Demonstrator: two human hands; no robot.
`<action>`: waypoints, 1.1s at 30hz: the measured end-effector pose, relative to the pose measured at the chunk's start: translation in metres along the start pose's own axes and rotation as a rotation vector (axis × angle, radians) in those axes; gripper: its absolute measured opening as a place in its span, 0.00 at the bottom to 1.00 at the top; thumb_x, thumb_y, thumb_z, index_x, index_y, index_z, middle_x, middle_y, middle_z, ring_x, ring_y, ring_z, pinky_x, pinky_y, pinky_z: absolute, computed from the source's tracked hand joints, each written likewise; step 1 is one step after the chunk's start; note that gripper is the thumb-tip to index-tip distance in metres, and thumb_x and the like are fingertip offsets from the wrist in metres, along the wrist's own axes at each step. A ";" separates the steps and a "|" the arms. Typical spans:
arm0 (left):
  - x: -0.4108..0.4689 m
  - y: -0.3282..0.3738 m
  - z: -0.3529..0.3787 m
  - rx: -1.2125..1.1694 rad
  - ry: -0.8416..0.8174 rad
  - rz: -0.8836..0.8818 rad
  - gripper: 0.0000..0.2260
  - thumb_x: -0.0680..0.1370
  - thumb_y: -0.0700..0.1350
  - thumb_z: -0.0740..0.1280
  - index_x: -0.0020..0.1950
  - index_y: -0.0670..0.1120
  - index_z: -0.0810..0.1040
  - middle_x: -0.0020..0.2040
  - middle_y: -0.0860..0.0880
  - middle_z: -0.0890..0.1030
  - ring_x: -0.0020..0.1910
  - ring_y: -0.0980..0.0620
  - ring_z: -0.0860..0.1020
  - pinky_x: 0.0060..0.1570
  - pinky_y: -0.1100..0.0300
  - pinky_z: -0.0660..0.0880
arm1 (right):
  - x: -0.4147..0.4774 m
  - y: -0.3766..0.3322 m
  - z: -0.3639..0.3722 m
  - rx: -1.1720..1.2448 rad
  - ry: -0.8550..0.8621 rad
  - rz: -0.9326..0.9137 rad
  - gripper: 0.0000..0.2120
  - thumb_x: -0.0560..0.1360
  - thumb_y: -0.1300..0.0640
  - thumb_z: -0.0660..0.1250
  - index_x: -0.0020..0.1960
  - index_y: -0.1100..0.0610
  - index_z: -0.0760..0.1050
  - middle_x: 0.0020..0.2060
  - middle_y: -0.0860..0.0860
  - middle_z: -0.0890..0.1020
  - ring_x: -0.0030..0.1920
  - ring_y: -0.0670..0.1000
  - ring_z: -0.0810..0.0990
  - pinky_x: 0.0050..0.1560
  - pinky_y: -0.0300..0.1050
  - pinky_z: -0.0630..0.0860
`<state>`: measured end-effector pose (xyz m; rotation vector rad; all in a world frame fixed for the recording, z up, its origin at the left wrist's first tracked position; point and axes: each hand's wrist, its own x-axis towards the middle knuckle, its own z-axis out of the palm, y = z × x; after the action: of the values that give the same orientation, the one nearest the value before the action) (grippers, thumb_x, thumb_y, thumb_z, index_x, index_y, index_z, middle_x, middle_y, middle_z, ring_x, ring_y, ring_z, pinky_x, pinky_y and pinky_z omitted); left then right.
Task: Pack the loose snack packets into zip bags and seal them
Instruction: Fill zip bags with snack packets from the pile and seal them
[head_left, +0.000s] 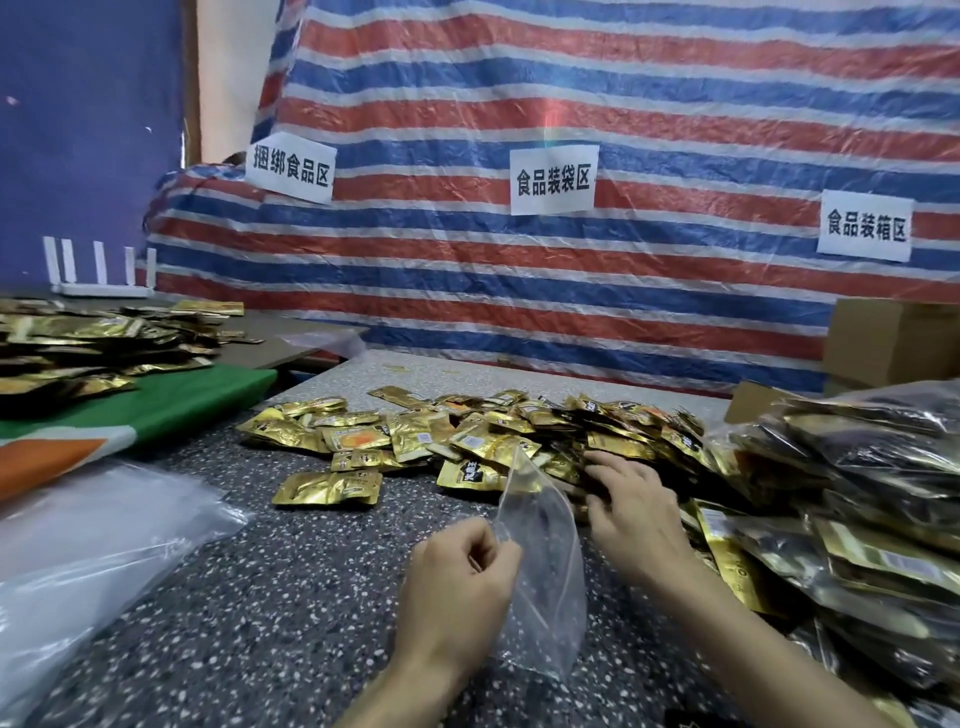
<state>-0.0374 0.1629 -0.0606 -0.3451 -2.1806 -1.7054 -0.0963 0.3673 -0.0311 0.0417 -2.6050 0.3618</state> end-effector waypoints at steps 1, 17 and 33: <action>0.000 -0.001 0.001 0.003 -0.013 -0.003 0.12 0.75 0.43 0.67 0.33 0.42 0.72 0.29 0.46 0.73 0.29 0.53 0.69 0.32 0.53 0.70 | 0.000 -0.003 -0.007 0.082 0.056 0.016 0.17 0.81 0.55 0.63 0.69 0.54 0.74 0.71 0.44 0.72 0.67 0.50 0.71 0.67 0.53 0.69; -0.005 0.004 0.006 0.024 -0.141 -0.030 0.11 0.77 0.41 0.67 0.34 0.45 0.74 0.34 0.45 0.79 0.30 0.54 0.75 0.31 0.59 0.74 | -0.044 -0.047 -0.087 1.238 0.539 0.214 0.08 0.73 0.63 0.75 0.51 0.57 0.82 0.42 0.46 0.87 0.38 0.51 0.88 0.34 0.42 0.83; -0.007 0.018 0.007 -0.358 -0.150 -0.026 0.12 0.82 0.42 0.63 0.42 0.37 0.76 0.37 0.44 0.83 0.33 0.48 0.82 0.33 0.60 0.78 | -0.080 -0.057 -0.046 0.715 0.400 0.124 0.06 0.73 0.58 0.76 0.47 0.49 0.83 0.41 0.42 0.84 0.40 0.42 0.83 0.37 0.36 0.80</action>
<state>-0.0244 0.1746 -0.0494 -0.5529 -1.9758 -2.1493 0.0015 0.3212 -0.0174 0.0464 -1.9766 1.1934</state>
